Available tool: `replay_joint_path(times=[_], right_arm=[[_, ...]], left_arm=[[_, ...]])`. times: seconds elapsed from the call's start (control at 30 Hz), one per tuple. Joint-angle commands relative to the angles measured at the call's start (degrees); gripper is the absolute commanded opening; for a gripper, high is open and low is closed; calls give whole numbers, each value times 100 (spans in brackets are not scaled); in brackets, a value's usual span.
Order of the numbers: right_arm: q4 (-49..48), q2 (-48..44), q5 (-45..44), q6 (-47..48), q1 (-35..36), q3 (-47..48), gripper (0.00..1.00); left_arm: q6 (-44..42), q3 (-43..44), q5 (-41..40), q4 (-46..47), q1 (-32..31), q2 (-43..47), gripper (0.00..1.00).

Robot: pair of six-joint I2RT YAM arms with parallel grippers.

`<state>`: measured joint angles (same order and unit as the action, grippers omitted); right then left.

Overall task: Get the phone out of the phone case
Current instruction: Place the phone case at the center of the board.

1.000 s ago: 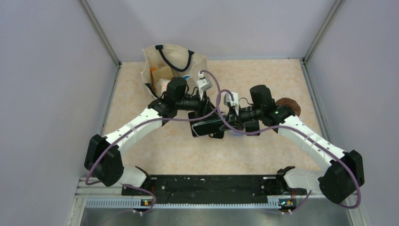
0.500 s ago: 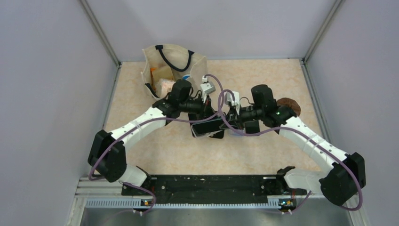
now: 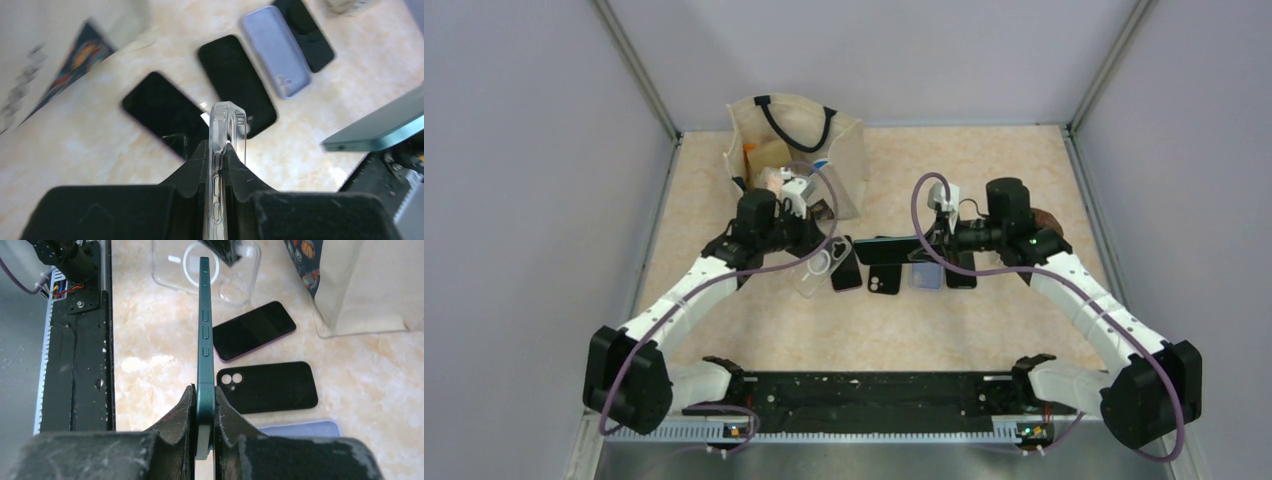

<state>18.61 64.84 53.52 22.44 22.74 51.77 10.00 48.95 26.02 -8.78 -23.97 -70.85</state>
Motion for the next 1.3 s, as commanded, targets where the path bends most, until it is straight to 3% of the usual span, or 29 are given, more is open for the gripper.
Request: replay_joint_path(times=[0.0, 0.27, 0.5, 0.77, 0.9, 1.1, 1.27], right_arm=[[-446, -301, 349, -110, -157, -130, 0], [-758, -235, 311, -319, -244, -284, 0], [-876, -216, 340, -398, -267, -279, 0], [-907, -338, 367, -406, -266, -372, 0], [-955, -382, 396, -440, -266, -419, 0], [-1035, -473, 419, -459, -262, -531, 0], [-1059, -491, 436, -490, -269, -545, 0]], left_arm=[[-20, -474, -678, -278, 660, 539, 0], [-141, -1073, -729, -659, 2261, 963, 0], [-85, -1192, -601, -426, 3349, 435, 0], [-181, -1329, -673, 451, 3658, -134, 0], [-165, -1159, -325, 627, 3868, -693, 9], [-100, -1223, -110, 1240, 4039, -1200, 14], [58, -1254, -139, 1410, 4048, -1474, 30]])
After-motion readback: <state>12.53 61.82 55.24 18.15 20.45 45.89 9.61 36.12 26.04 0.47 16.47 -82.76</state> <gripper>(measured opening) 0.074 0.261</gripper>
